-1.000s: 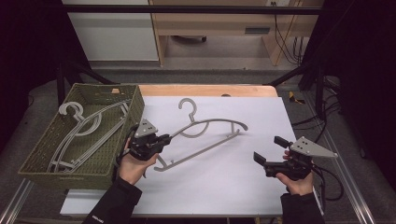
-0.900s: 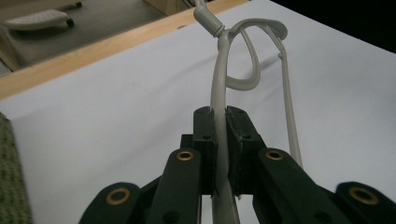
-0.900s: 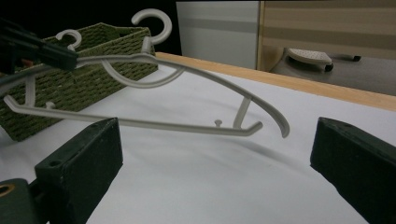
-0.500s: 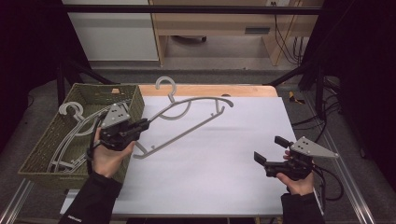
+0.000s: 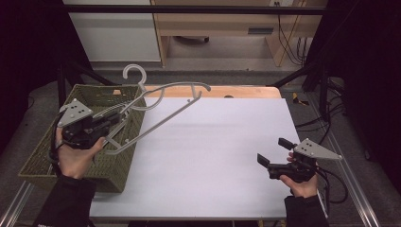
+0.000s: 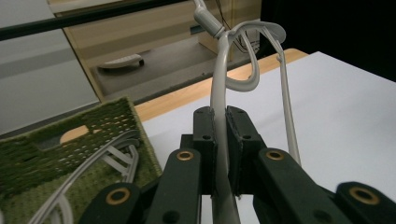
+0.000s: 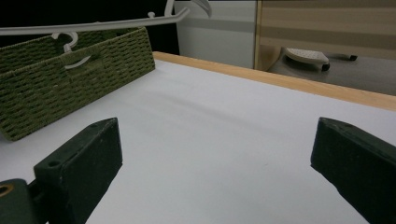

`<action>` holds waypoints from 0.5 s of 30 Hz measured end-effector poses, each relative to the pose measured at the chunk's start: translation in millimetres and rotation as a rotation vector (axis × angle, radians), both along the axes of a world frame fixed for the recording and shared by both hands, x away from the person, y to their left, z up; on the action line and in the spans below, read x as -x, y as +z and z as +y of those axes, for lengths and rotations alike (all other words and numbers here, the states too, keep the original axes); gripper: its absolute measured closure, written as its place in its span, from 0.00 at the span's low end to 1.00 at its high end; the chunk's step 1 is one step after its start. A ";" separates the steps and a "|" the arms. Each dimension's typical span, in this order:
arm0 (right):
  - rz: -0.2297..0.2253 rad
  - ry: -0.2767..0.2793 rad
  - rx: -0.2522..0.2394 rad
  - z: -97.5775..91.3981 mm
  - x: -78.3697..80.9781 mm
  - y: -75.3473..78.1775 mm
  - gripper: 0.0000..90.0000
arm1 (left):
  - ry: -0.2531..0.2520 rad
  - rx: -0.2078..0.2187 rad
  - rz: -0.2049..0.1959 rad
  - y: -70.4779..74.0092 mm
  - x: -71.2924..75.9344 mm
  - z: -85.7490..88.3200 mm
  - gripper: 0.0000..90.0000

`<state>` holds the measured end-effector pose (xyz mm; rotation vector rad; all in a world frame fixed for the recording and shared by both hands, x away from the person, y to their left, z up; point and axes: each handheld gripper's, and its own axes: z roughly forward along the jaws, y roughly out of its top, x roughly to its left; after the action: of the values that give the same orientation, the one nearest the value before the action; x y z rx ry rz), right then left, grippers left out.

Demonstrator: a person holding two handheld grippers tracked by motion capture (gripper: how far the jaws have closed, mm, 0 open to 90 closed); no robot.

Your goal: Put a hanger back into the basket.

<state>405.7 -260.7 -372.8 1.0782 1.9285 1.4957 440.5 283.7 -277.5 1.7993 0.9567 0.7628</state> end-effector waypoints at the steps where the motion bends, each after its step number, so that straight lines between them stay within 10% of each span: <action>1: 0.000 0.001 0.000 0.0 -0.1 -0.3 0.02 | 0.005 -0.001 -0.003 0.9 0.4 3.2 0.92; 15: 0.001 -0.008 0.008 1.3 -0.3 -0.9 0.02 | 0.113 0.037 -0.050 3.4 13.4 73.7 0.92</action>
<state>405.9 -259.4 -373.7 1.0829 1.9267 1.4823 427.1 357.4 -274.1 1.6975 1.0400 0.8512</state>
